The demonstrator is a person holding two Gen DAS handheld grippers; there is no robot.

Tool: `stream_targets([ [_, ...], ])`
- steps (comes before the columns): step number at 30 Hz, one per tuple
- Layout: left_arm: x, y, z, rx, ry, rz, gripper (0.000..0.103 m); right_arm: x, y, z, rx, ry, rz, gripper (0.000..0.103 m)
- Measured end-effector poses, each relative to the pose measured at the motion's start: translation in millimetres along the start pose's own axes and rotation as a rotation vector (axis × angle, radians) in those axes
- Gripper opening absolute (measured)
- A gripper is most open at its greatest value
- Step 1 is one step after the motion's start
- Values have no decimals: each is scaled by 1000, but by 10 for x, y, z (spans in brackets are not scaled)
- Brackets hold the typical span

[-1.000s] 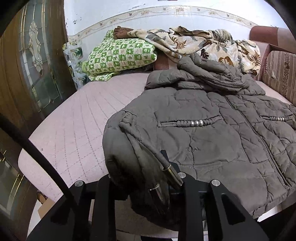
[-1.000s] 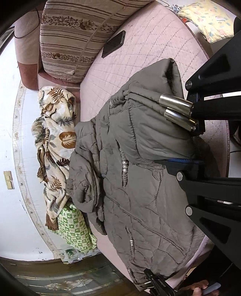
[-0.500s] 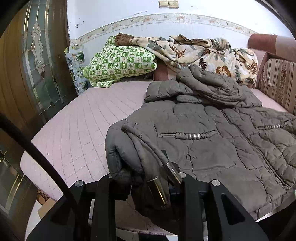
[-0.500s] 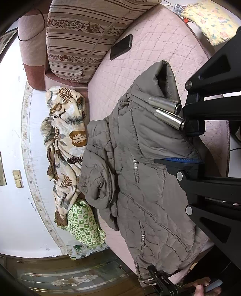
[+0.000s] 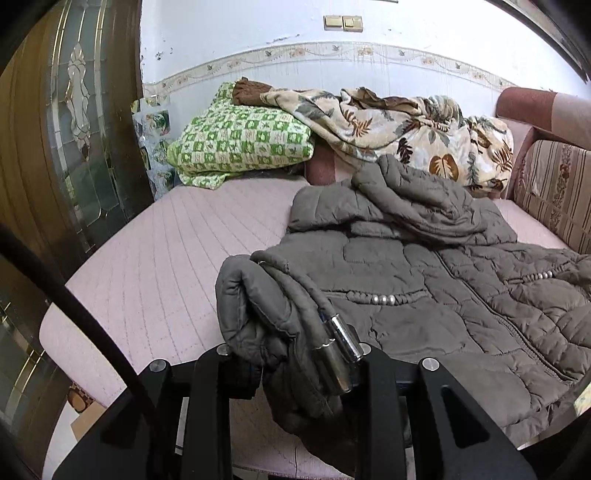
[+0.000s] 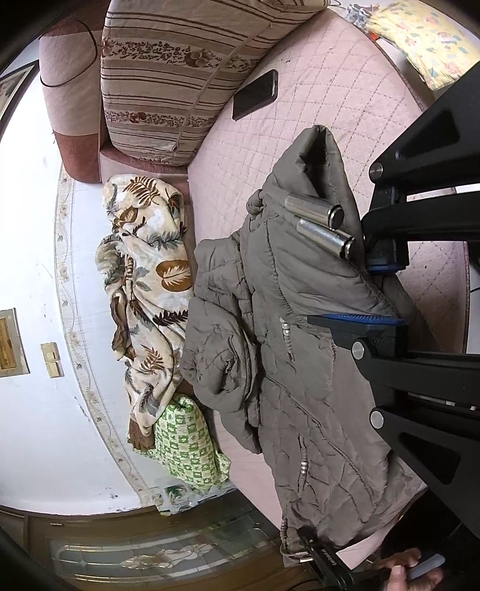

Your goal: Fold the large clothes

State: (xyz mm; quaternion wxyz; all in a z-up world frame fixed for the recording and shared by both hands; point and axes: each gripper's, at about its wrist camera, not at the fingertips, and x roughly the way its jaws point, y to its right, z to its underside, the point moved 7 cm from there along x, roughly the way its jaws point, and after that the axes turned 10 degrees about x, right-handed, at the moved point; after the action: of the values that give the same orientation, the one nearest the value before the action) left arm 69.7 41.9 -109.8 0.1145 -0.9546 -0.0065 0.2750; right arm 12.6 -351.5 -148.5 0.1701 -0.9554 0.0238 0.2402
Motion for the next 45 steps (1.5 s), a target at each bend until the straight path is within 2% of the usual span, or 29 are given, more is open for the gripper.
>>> stream_targets([
  [10, -113, -71, -14, 11, 9, 2, 26, -161, 36, -108, 26, 25, -47, 18],
  [21, -371, -201, -161, -8, 66, 16, 26, -380, 41, -301, 49, 55, -88, 18],
  [33, -389, -278, -321, -16, 90, 27, 27, -394, 12, -507, 70, 64, -120, 18],
  [40, -369, -283, -501, -14, 96, 32, 27, -373, -8, -618, 80, 57, -134, 18],
  [45, -320, -350, -709, -43, 102, 38, 28, -319, -41, -817, 87, 49, -166, 18],
])
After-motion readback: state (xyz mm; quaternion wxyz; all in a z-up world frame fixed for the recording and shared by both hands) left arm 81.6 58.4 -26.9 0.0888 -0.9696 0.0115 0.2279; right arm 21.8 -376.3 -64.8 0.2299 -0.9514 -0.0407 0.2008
